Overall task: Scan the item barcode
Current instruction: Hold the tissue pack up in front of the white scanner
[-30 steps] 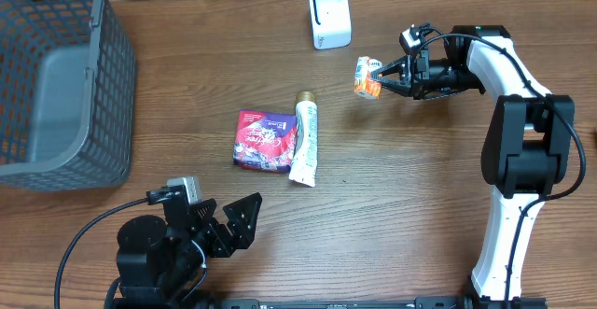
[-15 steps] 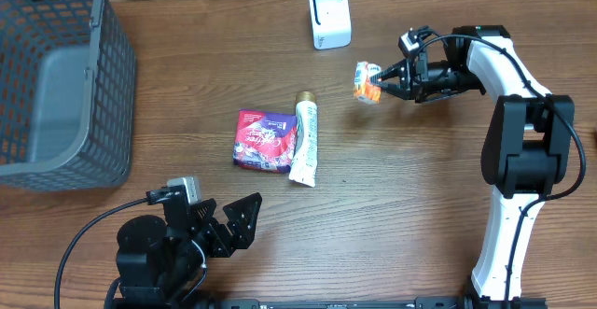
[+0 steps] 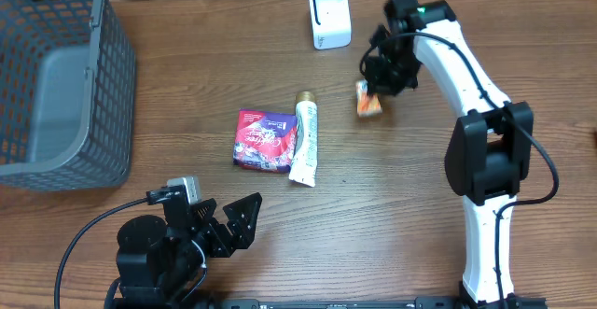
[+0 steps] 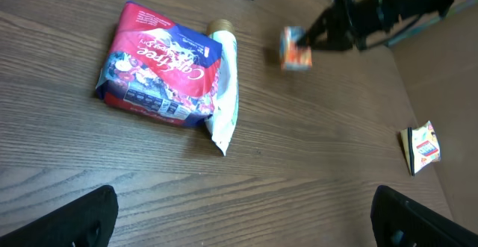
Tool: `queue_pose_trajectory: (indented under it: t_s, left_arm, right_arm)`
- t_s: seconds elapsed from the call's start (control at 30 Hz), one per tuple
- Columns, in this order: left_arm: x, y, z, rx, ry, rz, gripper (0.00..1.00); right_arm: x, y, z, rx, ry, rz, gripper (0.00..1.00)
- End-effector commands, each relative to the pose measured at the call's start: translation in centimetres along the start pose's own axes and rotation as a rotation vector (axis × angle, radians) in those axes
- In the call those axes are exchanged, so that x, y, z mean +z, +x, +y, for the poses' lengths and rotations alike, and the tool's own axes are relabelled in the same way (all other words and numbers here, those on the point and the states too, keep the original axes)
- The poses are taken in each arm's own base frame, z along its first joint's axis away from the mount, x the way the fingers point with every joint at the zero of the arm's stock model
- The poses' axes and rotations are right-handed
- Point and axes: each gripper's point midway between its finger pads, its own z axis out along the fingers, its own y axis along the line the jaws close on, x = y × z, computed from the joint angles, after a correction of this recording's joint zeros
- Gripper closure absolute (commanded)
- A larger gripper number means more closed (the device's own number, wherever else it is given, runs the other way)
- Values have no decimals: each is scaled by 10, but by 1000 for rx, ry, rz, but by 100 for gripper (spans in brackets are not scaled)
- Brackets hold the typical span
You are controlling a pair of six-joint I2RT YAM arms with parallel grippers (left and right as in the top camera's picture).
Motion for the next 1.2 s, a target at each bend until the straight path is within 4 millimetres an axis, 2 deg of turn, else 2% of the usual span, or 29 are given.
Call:
queue_pose_trajectory:
  t_s: [0.0,0.13,0.23,0.33,0.4,0.5,0.6,0.67,0.8,0.83,0.9,1.17]
  left_arm:
    - [-2,-2,-2,-8,8,-8,0]
    - [-2,-2,-2,-8,8,-8,0]
    - [-2,-2,-2,-8,8,-8,0]
    - [-2,-2,-2,-8,8,-8,0]
    - [-2,-2,-2,-8,8,-8,0]
    - [-2,-2,-2,-8,8,-8,0]
    - [-2,-2,-2,-8,8,-8,0]
    - [-2,-2,-2,-8,8,-8,0]
    - [-2,-2,-2,-8,8,-8,0]
    - [-2,-2,-2,-8,8,-8,0]
    - [-2,-2,-2,-8,8,-8,0]
    - [-2,-2,-2,-8,8,-8,0]
  right_arm:
    - [-26,-45,-22,3,262,-218,96]
    - [-39,-84,-13,-68,334,-402,96]
    - [-57,-116,-3,-141,402,-554,96]
    - [-70,-135,11,-257,454,-643,96]
    - [-82,-151,30,-421,494,-712,96]
    - [-94,-164,51,-574,539,-777,96]
    - [-109,-176,67,-622,552,-867,96]
    - [-108,-179,71,-635,536,-884,96]
    - [-88,-179,75,-728,529,-845,96]
    - [-77,-177,79,-744,504,-833,96]
    - [-73,-177,81,-759,502,-830,96]
    - [-57,-173,73,-800,537,-772,96]
